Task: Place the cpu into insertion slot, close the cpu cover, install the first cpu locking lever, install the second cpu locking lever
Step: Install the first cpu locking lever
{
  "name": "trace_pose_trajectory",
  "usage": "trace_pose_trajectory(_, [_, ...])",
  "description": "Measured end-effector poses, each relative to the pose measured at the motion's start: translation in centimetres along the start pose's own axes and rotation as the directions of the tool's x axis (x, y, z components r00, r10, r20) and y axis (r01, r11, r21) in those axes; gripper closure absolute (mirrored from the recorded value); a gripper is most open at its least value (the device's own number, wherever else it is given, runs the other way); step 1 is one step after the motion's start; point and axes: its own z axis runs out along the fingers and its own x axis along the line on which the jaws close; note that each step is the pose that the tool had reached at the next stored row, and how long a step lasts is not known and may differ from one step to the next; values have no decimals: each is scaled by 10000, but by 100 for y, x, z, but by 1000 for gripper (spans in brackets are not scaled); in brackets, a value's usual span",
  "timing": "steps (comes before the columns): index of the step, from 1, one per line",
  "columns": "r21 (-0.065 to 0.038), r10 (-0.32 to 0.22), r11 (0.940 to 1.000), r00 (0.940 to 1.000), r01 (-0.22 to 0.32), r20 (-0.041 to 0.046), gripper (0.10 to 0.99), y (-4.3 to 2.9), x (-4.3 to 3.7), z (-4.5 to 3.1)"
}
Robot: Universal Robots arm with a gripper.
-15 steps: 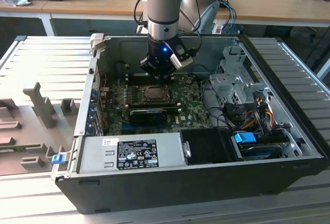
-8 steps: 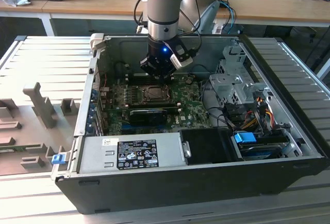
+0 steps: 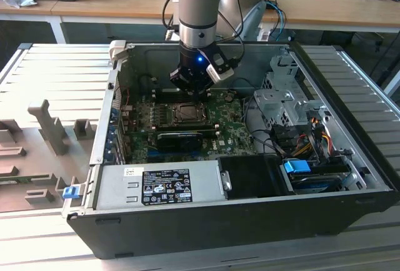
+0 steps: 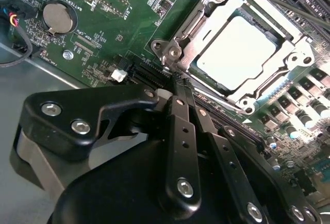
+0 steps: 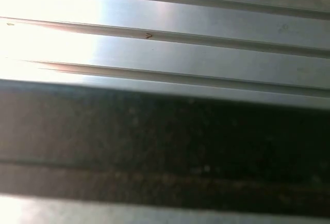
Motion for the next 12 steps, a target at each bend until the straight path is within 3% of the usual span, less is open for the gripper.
trace_pose_trajectory(12, [75, -3, 10000, 10000, 3, -9, 980, -4, 2, 56])
